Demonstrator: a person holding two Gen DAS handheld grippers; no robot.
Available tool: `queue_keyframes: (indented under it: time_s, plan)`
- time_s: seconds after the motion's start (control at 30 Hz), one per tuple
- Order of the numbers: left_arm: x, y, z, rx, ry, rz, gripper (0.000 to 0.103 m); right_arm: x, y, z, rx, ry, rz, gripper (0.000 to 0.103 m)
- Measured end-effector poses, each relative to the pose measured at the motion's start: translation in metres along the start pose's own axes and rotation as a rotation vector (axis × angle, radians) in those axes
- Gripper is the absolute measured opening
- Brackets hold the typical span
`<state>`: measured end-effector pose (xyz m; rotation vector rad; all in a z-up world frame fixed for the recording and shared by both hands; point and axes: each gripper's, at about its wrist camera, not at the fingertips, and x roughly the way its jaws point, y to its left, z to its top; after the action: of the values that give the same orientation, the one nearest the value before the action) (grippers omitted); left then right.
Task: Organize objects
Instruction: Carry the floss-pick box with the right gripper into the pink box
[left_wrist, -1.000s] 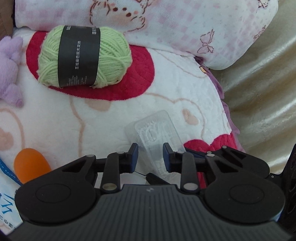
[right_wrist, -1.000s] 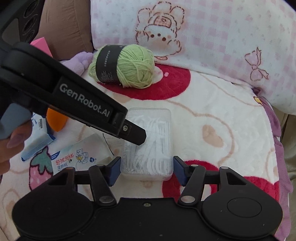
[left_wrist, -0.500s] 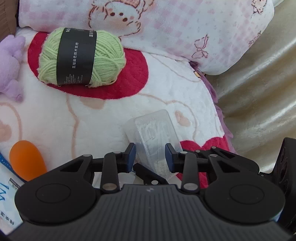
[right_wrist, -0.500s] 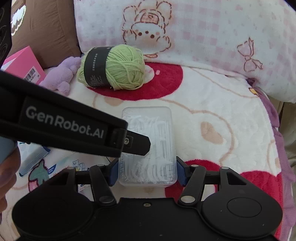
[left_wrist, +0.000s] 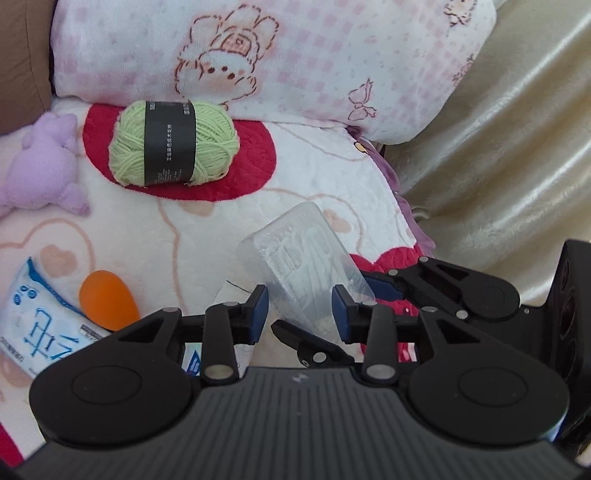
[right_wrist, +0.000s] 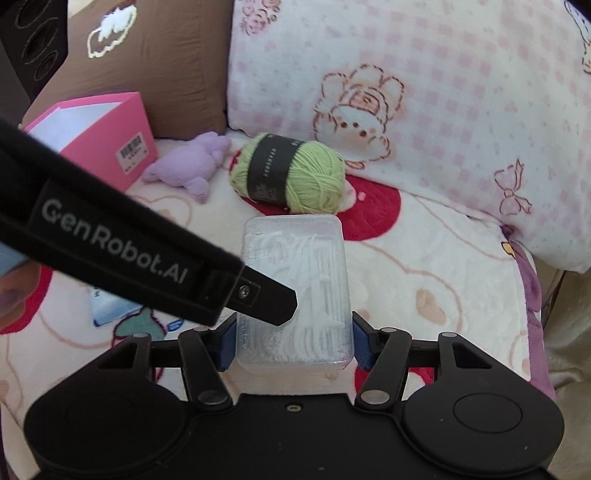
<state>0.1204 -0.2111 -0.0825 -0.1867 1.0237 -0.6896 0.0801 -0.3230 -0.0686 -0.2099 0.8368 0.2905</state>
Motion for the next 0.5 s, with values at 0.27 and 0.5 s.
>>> queue_keyframes:
  time_s: [0.27,0.5]
  plan:
    - [-0.034,0.002,-0.013,0.007,-0.014,0.05,0.042,-0.016,0.029,0.008,-0.012,-0.018,0.032,0.064]
    - [-0.064,0.017,-0.027,-0.003,-0.019,0.076,0.041,-0.026,0.054,0.013,0.019,-0.018,0.1,0.064]
